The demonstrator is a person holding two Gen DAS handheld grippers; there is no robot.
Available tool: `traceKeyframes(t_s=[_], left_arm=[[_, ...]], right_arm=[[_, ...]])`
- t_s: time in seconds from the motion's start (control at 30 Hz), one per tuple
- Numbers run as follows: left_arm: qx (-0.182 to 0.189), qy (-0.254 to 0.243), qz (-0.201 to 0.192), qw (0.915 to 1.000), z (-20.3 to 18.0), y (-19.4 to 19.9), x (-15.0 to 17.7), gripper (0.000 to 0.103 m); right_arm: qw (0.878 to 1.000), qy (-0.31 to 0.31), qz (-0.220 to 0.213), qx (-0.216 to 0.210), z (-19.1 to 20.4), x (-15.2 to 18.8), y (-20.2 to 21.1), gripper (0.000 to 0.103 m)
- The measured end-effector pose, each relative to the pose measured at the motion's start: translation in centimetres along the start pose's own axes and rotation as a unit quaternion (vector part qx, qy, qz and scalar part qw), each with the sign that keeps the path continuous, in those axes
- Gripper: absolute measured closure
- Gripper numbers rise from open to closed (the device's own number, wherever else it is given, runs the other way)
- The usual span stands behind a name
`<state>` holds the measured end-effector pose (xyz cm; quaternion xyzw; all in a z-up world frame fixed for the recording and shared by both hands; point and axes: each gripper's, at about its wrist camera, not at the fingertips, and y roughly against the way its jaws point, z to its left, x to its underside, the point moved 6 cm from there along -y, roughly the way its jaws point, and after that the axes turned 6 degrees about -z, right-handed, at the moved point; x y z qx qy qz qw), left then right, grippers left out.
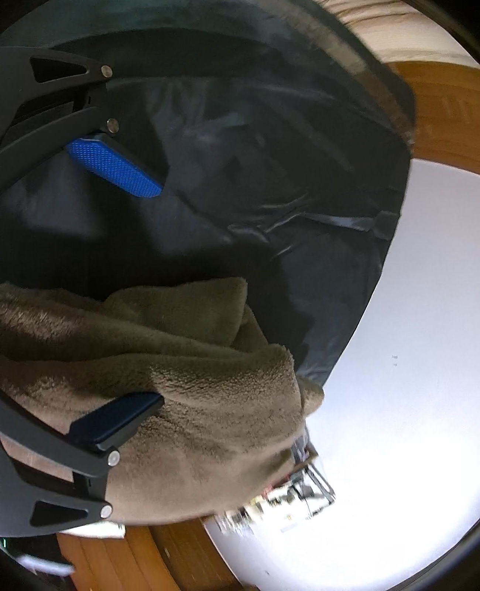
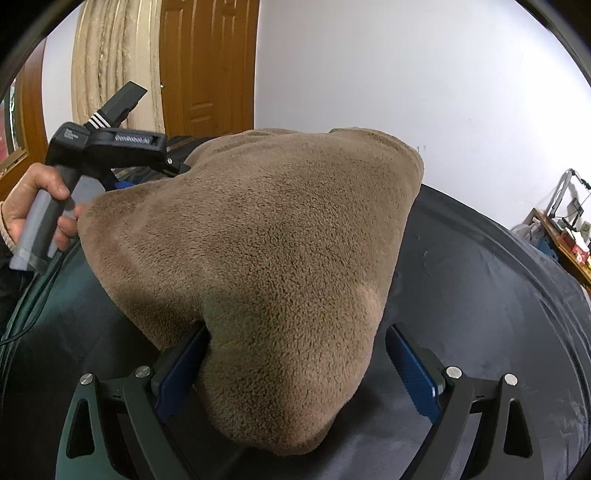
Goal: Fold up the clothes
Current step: 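Lift the fleece edge with the left gripper and fold it over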
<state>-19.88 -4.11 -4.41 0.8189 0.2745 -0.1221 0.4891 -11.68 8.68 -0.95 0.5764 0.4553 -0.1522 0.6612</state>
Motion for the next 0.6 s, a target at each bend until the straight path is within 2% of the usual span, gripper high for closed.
traceKeyframes(t_s=[0.27, 0.6], left_arm=[[0.097, 0.048, 0.041, 0.9933, -0.3, -0.3, -1.0, 0.0], [0.167, 0.002, 0.096, 0.9813, -3.4, -2.4, -2.0, 0.0]], right_arm=[[1.0, 0.001, -0.001, 0.001, 0.0, -0.1, -0.2, 0.007], [1.0, -0.004, 0.002, -0.004, -0.2, -0.3, -0.5, 0.007]])
